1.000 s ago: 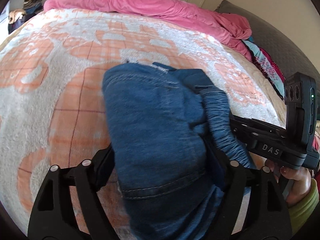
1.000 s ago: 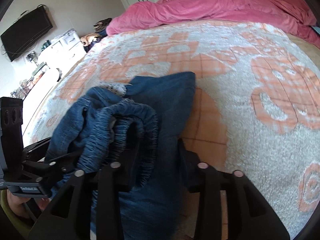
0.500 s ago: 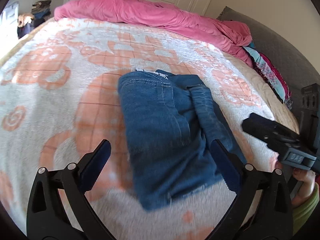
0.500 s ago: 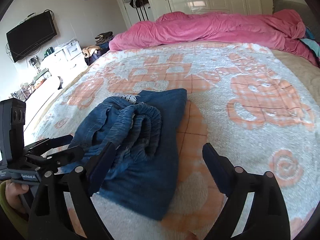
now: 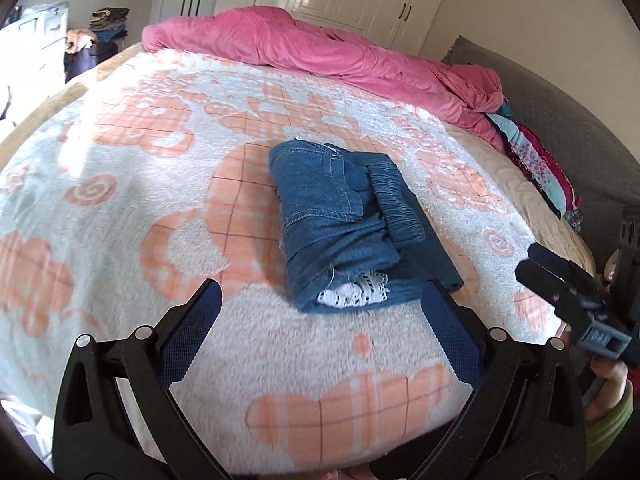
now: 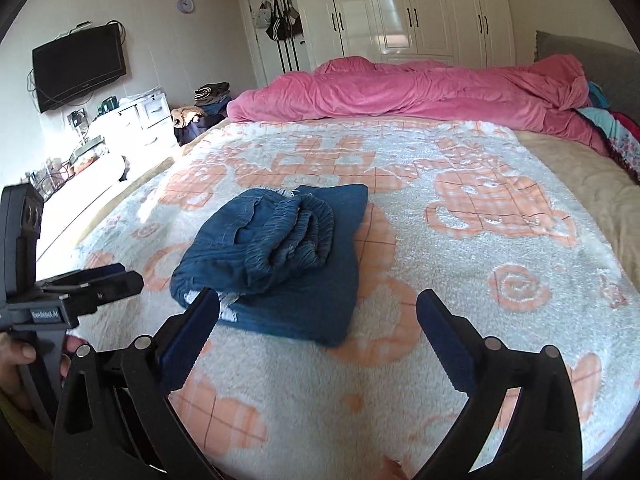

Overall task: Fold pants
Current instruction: 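Open both tools and withdraw them from the folded pants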

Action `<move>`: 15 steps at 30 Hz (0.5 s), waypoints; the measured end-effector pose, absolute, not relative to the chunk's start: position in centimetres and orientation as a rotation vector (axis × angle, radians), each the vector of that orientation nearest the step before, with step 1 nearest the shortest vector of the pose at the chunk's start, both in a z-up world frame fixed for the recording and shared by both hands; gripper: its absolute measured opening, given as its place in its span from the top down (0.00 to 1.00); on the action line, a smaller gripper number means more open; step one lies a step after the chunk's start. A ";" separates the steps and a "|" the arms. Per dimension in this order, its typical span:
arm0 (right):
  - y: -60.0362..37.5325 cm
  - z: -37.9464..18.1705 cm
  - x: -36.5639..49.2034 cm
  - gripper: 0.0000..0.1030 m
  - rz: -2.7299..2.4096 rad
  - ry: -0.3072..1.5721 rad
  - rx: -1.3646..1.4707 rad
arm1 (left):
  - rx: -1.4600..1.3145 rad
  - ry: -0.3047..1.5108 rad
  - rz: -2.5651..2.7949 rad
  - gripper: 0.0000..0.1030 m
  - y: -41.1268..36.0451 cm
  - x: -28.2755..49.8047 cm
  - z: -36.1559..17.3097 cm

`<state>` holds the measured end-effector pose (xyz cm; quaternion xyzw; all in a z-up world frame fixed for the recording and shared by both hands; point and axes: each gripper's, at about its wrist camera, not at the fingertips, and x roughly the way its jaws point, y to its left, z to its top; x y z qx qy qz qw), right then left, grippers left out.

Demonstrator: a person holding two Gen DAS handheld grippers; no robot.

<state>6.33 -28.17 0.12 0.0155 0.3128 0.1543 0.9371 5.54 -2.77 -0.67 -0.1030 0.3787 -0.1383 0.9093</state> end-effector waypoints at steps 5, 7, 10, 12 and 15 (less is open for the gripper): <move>-27.9 -0.4 4.1 0.05 0.302 0.636 0.004 | -0.206 0.764 -0.277 0.09 -2.6 3.5 -0.2; -27.9 -0.6 3.5 0.05 0.294 0.638 -0.007 | -0.195 0.759 -0.256 0.09 -2.5 2.8 -0.3; -28.1 -1.0 2.8 0.05 0.286 0.636 -0.009 | -0.194 0.756 -0.245 0.09 -2.4 2.0 -0.8; -28.1 -1.3 2.4 0.05 0.279 0.642 -0.011 | -0.189 0.766 -0.235 0.09 -2.6 1.6 -1.2; -28.3 -1.9 2.1 0.05 0.270 0.654 -0.007 | -0.160 0.781 -0.216 0.09 -2.8 1.2 -2.0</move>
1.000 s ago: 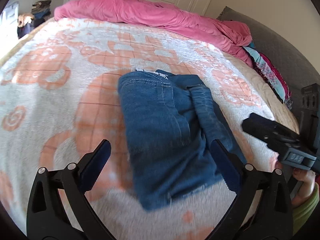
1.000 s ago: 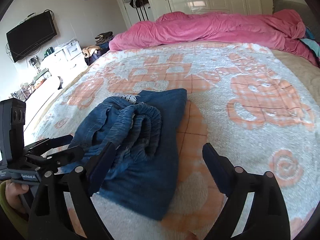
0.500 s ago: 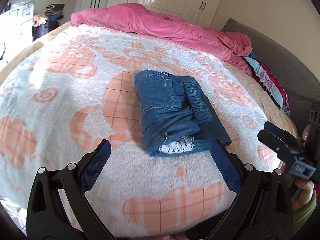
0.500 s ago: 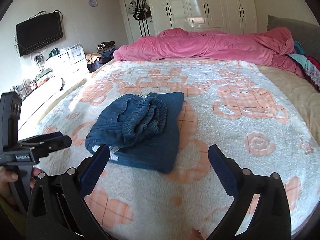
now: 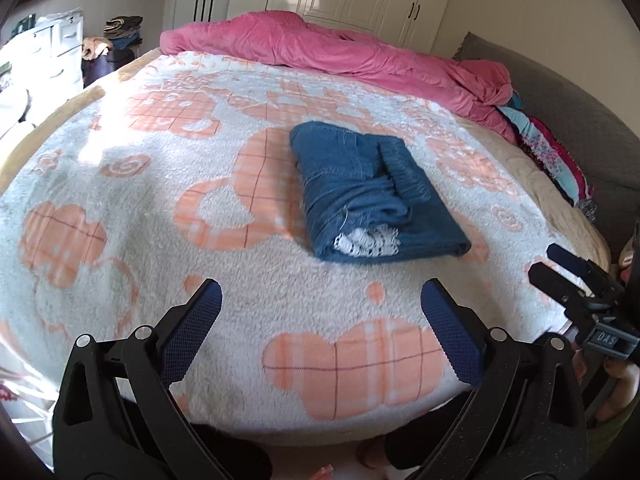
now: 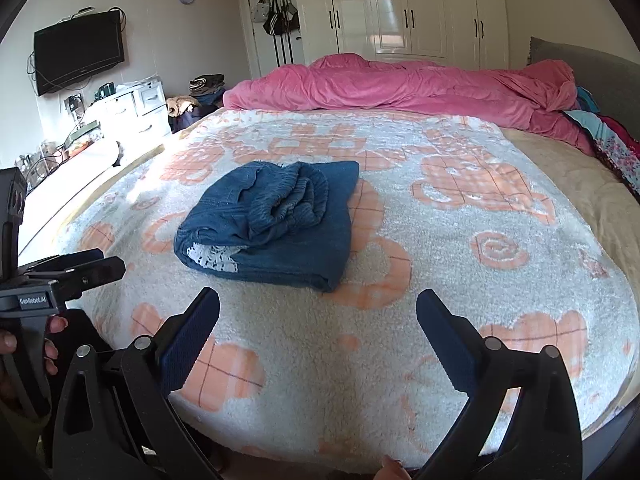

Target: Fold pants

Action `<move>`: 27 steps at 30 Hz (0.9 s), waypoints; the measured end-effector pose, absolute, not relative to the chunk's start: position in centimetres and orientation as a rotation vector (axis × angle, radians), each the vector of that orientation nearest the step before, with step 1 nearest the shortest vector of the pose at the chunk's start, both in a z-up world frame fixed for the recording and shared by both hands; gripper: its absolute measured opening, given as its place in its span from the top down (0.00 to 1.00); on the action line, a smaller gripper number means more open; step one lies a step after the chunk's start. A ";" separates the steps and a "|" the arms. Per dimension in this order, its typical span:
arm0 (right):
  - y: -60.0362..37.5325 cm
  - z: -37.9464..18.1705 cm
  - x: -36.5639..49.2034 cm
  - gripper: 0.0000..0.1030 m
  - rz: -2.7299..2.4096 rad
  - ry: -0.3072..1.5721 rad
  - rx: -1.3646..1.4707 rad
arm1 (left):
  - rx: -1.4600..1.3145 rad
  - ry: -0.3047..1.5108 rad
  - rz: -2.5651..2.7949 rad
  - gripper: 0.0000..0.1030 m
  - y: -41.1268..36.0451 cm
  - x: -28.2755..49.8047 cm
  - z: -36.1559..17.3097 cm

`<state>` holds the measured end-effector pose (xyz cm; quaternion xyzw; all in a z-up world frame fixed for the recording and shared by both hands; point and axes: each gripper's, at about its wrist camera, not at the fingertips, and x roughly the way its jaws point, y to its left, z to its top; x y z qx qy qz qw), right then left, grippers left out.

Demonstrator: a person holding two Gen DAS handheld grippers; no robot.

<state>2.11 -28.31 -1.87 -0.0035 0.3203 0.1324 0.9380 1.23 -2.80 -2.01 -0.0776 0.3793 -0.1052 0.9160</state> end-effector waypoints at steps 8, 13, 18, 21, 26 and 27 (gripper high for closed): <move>-28.1 -3.1 2.0 0.04 0.274 0.685 0.009 | -0.142 0.807 -0.210 0.09 -3.3 1.1 -3.1; -27.9 -3.3 2.0 0.04 0.276 0.692 0.001 | -0.137 0.809 -0.209 0.09 -3.4 1.2 -3.1; -28.2 -3.6 2.2 0.04 0.269 0.703 0.009 | -0.138 0.812 -0.205 0.09 -3.3 1.4 -3.2; -28.1 -3.7 2.1 0.04 0.269 0.706 0.009 | -0.139 0.812 -0.203 0.09 -3.3 1.4 -3.2; -28.1 -3.7 2.1 0.04 0.270 0.707 0.008 | -0.145 0.814 -0.202 0.09 -3.2 1.4 -3.1; -28.2 -3.7 2.1 0.04 0.269 0.707 0.008 | -0.145 0.814 -0.202 0.09 -3.1 1.4 -3.1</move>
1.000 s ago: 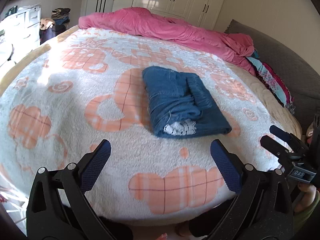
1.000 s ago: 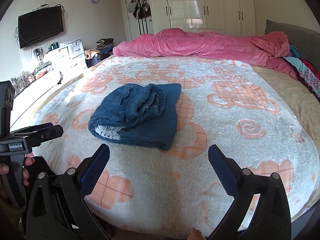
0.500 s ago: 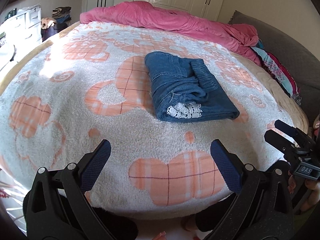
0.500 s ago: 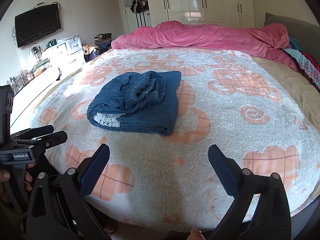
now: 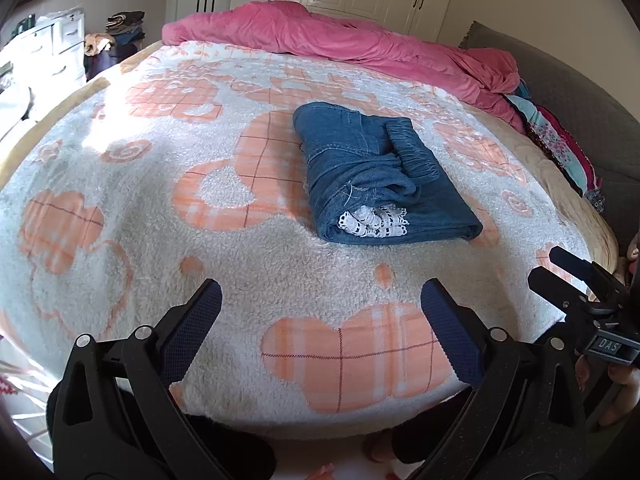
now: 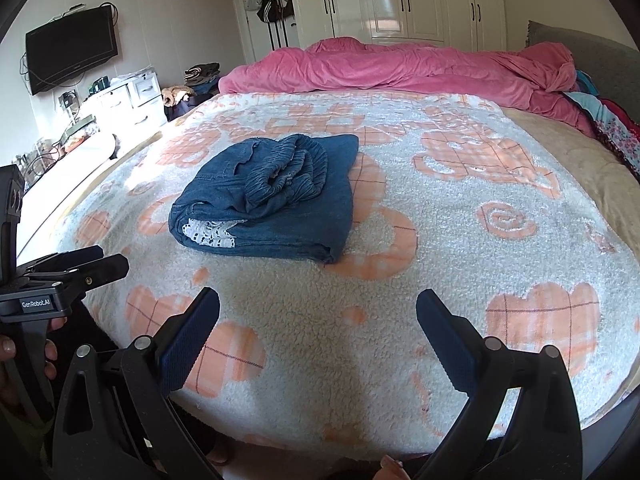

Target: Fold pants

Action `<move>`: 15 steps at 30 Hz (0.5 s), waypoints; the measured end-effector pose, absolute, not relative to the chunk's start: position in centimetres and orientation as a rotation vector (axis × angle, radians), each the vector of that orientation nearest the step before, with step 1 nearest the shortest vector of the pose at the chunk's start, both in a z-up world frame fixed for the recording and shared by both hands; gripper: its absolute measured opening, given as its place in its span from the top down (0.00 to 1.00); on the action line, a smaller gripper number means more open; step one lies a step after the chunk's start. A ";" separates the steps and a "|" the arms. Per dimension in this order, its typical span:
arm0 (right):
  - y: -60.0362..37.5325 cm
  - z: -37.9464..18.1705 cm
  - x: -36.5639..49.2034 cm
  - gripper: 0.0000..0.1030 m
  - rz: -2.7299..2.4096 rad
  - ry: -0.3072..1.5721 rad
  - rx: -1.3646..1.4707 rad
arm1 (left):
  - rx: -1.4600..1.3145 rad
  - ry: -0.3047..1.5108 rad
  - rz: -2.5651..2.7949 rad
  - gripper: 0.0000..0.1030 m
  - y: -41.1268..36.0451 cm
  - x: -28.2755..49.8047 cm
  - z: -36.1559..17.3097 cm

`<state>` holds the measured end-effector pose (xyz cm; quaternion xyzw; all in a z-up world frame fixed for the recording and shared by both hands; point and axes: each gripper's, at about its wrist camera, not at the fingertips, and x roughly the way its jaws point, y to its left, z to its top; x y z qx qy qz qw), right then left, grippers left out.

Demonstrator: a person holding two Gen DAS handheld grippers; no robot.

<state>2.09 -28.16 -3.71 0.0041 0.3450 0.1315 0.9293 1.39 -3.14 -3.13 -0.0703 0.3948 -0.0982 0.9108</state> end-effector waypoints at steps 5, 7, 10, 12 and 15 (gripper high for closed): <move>-28.1 -3.8 2.0 0.04 0.267 0.708 0.011 | -0.146 0.816 -0.199 0.09 -3.0 1.5 -3.1; -28.1 -3.8 2.0 0.04 0.268 0.709 0.009 | -0.144 0.816 -0.198 0.09 -3.0 1.5 -3.1; -28.1 -3.9 1.9 0.04 0.264 0.710 0.010 | -0.146 0.816 -0.198 0.09 -3.0 1.5 -3.1; -28.1 -3.9 1.9 0.04 0.264 0.711 0.011 | -0.146 0.818 -0.197 0.09 -3.0 1.5 -3.1; -28.1 -4.0 1.9 0.04 0.265 0.712 0.012 | -0.144 0.819 -0.195 0.09 -3.1 1.4 -3.1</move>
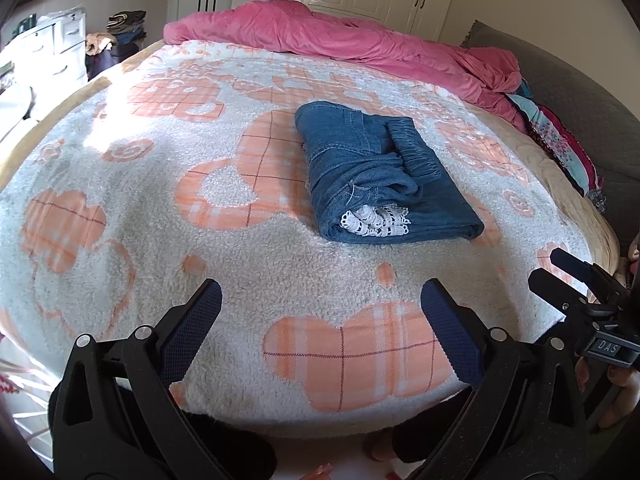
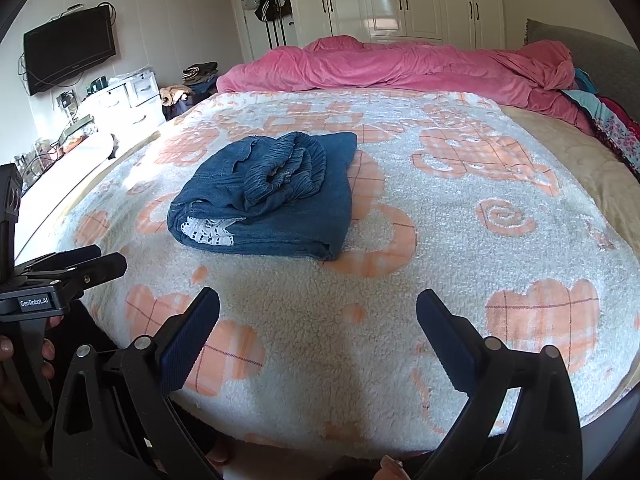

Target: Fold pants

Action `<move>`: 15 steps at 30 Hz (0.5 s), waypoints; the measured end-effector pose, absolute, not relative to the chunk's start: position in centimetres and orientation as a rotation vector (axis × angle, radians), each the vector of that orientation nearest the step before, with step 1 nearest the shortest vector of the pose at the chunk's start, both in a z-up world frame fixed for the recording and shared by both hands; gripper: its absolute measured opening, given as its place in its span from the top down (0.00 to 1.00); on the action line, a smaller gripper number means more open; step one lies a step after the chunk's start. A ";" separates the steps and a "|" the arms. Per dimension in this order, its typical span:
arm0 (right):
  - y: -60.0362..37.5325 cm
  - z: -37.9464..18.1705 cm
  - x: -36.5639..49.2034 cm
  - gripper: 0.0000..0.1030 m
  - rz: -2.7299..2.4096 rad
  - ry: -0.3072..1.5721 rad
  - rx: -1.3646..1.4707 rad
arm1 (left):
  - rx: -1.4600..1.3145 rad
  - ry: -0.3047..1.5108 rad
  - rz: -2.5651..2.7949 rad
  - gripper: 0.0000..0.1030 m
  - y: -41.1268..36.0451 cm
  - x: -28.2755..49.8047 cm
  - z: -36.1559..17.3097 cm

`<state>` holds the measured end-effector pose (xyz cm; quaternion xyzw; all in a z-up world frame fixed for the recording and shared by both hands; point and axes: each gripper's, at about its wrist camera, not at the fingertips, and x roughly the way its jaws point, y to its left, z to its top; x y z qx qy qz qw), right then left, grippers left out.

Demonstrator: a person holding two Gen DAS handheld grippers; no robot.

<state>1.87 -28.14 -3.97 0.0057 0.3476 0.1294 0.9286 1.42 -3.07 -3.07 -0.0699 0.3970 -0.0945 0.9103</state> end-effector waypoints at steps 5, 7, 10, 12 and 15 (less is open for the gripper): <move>-28.2 -4.0 1.9 0.04 0.265 0.716 0.011 | -0.138 0.825 -0.179 0.09 -3.0 1.4 -3.1; -28.1 -4.0 1.9 0.04 0.263 0.718 0.013 | -0.139 0.826 -0.175 0.09 -3.0 1.4 -3.1; -28.2 -4.1 1.9 0.04 0.260 0.717 0.012 | -0.138 0.827 -0.176 0.09 -3.0 1.4 -3.1; -28.2 -4.1 1.9 0.04 0.259 0.717 0.014 | -0.138 0.828 -0.175 0.09 -2.9 1.4 -3.1; -28.3 -4.1 1.9 0.04 0.254 0.716 0.016 | -0.141 0.827 -0.174 0.09 -3.0 1.4 -3.0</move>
